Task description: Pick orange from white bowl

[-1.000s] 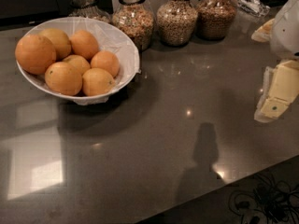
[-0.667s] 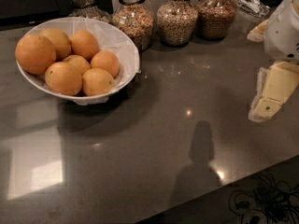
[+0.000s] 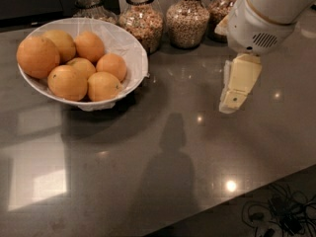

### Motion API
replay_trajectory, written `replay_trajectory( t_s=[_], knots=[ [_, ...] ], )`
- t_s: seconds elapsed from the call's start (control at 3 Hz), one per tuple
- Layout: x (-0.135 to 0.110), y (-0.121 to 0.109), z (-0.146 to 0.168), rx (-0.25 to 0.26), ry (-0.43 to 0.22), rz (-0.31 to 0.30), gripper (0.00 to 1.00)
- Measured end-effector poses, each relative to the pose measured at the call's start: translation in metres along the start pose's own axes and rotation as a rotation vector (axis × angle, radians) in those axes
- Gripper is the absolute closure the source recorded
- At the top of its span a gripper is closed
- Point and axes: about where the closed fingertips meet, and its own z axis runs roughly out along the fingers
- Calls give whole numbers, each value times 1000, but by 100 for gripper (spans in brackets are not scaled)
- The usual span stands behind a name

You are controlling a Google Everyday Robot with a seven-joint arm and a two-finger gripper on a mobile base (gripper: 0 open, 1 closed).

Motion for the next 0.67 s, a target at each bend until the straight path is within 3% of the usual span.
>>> replay_trajectory(
  t_s=[0.33,0.67],
  knots=[
    [-50,-9,5,8,-27,-102,0],
    [-50,-9,4,9,-28,-100,0]
  ],
)
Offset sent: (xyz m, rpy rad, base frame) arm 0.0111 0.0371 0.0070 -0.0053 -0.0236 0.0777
